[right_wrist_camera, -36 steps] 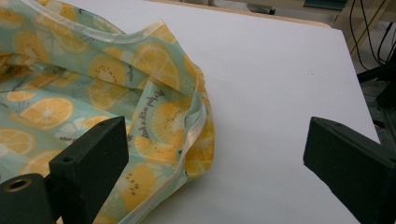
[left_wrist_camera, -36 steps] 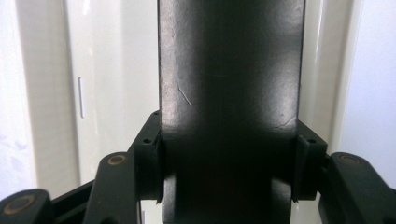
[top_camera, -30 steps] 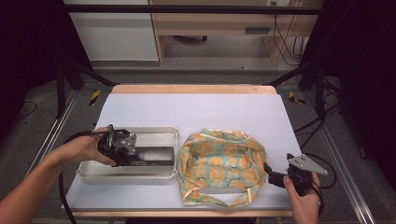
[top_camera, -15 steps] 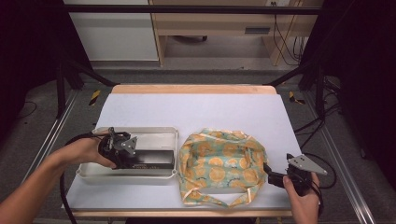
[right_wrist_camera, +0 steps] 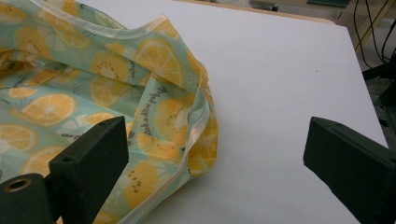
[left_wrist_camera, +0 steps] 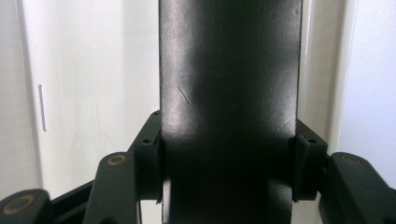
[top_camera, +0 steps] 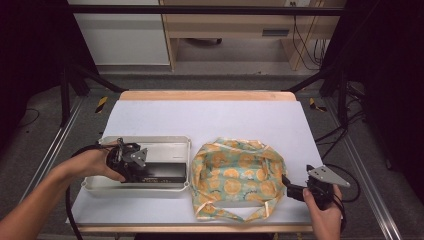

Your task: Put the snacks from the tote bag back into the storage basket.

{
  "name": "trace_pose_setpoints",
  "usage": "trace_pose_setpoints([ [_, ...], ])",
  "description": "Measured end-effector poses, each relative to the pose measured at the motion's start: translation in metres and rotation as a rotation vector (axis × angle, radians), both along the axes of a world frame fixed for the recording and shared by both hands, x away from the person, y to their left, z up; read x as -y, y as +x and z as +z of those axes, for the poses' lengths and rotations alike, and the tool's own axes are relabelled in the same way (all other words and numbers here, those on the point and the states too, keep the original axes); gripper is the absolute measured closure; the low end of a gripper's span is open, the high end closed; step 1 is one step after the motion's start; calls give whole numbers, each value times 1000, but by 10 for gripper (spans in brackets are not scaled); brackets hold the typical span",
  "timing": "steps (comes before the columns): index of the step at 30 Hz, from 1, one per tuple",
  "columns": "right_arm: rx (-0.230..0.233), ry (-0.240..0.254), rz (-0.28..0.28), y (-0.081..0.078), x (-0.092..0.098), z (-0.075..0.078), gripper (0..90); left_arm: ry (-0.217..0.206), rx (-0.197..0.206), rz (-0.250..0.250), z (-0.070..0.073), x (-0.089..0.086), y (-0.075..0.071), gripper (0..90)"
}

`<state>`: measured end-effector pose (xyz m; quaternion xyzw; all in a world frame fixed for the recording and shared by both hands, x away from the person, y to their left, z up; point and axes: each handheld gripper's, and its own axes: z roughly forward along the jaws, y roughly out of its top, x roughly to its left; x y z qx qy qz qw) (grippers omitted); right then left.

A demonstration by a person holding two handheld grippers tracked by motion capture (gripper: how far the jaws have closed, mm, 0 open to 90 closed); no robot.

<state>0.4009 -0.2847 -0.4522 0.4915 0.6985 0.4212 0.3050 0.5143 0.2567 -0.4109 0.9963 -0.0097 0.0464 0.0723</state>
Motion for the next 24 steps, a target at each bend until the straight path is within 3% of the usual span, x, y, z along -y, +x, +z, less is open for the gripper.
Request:
trace_pose_setpoints([
  [24,-11,-3,9,1,-1,-1,70,-15,-27,-6,-8,-3,5,426],
])
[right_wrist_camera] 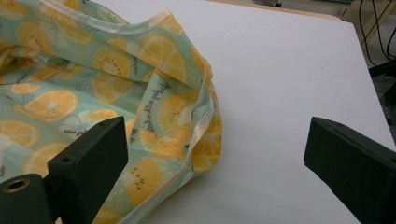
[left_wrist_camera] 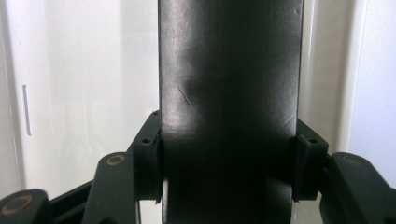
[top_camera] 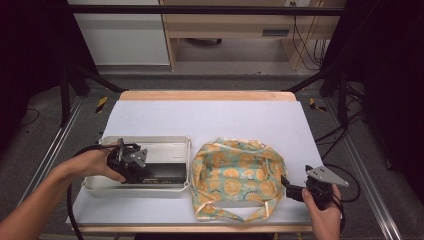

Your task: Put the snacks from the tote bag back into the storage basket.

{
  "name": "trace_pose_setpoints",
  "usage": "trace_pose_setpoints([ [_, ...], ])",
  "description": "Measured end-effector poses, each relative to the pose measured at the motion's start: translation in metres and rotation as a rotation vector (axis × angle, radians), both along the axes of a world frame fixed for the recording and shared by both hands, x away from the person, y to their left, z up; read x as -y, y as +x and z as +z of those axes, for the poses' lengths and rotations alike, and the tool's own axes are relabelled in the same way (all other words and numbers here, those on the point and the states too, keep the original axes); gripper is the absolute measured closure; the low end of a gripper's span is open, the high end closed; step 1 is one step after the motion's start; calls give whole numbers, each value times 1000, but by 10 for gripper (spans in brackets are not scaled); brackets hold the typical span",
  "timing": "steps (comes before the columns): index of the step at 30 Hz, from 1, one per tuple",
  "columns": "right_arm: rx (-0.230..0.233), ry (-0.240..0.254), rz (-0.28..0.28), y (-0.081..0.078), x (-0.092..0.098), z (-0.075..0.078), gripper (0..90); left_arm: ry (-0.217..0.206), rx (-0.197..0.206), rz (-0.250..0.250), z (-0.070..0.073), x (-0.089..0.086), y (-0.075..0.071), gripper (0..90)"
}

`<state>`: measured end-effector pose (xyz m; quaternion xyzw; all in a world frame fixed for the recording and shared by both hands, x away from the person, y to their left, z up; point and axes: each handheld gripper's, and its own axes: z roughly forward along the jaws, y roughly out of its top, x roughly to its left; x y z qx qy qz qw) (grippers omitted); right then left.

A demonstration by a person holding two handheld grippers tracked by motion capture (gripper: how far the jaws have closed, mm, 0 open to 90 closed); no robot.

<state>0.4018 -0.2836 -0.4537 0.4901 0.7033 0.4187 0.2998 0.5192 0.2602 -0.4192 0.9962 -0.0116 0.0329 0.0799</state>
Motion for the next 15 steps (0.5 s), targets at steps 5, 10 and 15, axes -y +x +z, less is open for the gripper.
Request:
trace_pose_setpoints([
  [5,-3,2,2,0,-1,0,70,-1,-4,-2,-2,0,2,425],
  [10,-3,3,3,0,0,0,69,-3,-7,-2,-3,-1,2,421],
  [15,-5,2,6,0,-1,0,68,1,-18,22,-3,-2,3,350],
])
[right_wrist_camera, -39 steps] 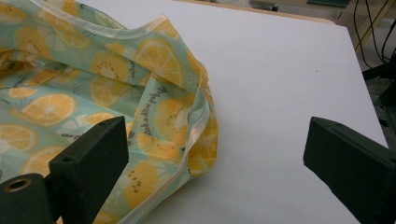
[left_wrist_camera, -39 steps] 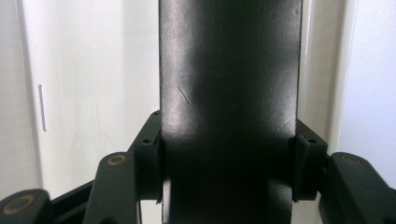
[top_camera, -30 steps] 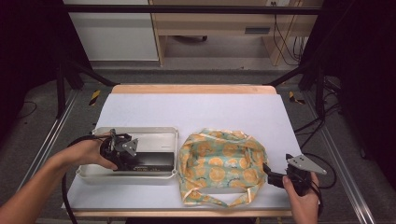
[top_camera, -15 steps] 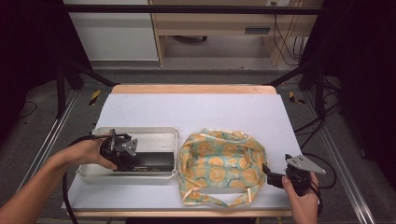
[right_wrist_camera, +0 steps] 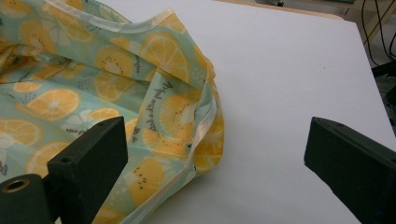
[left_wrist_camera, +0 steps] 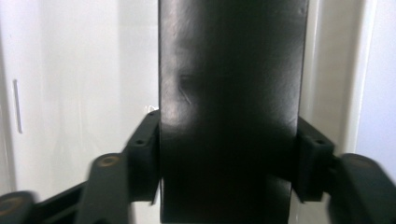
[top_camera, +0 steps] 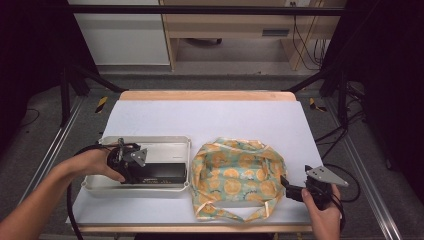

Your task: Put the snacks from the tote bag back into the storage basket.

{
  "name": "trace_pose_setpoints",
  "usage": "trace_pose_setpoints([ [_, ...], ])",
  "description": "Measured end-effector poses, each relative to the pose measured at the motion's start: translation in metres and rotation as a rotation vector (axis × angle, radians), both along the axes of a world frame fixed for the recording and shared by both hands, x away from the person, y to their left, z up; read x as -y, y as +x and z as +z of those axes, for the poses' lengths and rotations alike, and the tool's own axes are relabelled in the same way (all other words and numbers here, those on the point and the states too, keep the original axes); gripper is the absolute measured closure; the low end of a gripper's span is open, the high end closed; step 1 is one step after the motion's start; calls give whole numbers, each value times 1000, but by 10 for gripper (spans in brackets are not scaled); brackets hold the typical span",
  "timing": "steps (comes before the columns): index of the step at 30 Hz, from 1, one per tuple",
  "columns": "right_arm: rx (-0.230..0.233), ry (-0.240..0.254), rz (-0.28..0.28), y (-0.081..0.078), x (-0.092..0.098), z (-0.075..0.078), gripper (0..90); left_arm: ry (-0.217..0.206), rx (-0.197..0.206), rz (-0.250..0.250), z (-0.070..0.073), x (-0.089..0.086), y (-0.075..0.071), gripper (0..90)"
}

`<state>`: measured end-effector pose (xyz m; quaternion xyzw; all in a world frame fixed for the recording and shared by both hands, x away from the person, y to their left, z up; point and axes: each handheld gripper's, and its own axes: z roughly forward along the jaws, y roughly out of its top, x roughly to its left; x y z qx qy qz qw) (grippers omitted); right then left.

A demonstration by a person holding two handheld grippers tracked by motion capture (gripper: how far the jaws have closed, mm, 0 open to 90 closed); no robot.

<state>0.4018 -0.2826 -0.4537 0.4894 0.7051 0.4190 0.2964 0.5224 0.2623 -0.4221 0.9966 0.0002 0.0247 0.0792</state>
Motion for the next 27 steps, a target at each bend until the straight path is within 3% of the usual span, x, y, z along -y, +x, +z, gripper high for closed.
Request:
trace_pose_setpoints([
  [11,2,-2,7,0,-1,1,66,-67,35,71,18,-5,-4,162],
  [22,2,1,8,0,-1,1,65,-111,46,100,26,-3,-8,93],
  [27,1,2,8,0,-1,1,65,-150,55,107,32,0,-11,83],
])
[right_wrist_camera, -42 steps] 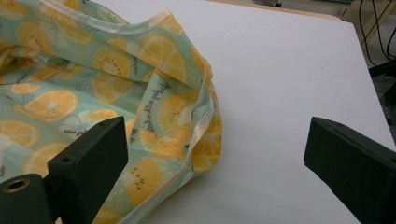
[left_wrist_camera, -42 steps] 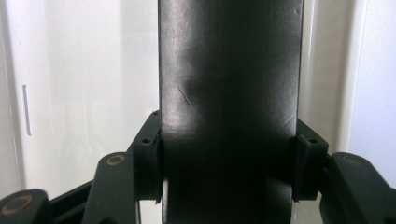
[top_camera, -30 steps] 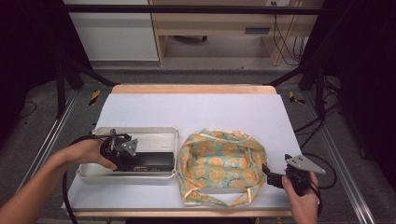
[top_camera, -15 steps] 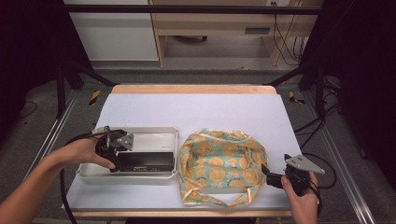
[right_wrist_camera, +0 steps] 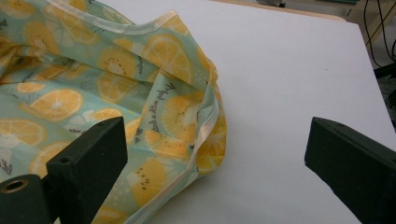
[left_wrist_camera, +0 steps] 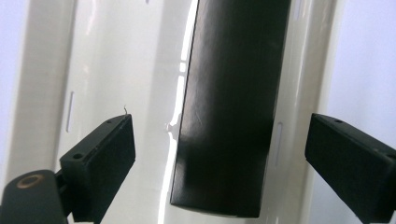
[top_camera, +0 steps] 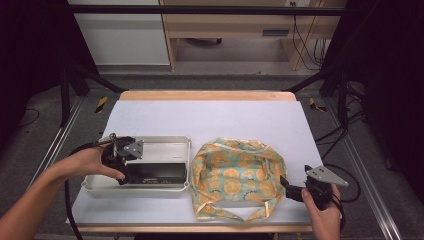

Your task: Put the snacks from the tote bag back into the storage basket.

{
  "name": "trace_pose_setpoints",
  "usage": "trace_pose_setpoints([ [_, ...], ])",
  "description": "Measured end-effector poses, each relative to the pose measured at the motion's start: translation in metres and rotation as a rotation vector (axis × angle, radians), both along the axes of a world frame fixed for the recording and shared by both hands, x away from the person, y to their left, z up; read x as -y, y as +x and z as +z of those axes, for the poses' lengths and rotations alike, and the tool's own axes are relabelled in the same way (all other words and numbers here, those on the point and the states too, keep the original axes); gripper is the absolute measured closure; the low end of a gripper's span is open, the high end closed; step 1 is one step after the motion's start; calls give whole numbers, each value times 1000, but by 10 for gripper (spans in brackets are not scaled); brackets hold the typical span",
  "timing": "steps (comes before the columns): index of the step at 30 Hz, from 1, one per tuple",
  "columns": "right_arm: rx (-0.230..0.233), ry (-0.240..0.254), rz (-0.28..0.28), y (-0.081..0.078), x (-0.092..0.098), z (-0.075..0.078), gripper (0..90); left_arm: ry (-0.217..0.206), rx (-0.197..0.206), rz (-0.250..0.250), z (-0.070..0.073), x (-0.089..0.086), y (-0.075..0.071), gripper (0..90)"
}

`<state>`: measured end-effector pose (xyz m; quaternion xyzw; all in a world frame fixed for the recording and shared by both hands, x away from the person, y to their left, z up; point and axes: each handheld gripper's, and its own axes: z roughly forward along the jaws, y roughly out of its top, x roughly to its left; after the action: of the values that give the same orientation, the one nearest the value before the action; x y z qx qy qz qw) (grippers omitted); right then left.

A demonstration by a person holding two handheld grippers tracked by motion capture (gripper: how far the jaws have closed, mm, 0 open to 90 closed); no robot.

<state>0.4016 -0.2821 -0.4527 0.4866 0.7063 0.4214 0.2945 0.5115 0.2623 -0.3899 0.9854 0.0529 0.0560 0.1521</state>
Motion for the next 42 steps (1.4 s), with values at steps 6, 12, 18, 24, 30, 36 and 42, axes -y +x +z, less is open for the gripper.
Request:
trace_pose_setpoints([
  [6,4,-1,0,0,0,0,65,-34,28,15,9,8,-4,80],
  [12,11,1,1,0,0,1,65,-109,57,68,18,17,-9,81],
  [18,11,5,0,0,0,1,64,-157,79,109,23,26,-12,78],
  [24,11,5,-3,-1,1,1,64,-219,93,164,25,36,-16,70],
  [30,10,7,-4,-1,1,2,63,-264,127,232,22,43,-20,70],
  [36,9,10,-4,-1,1,2,63,-318,148,307,18,42,-23,70],
  [42,11,7,-6,-1,2,2,63,-346,177,369,14,38,-28,70],
])
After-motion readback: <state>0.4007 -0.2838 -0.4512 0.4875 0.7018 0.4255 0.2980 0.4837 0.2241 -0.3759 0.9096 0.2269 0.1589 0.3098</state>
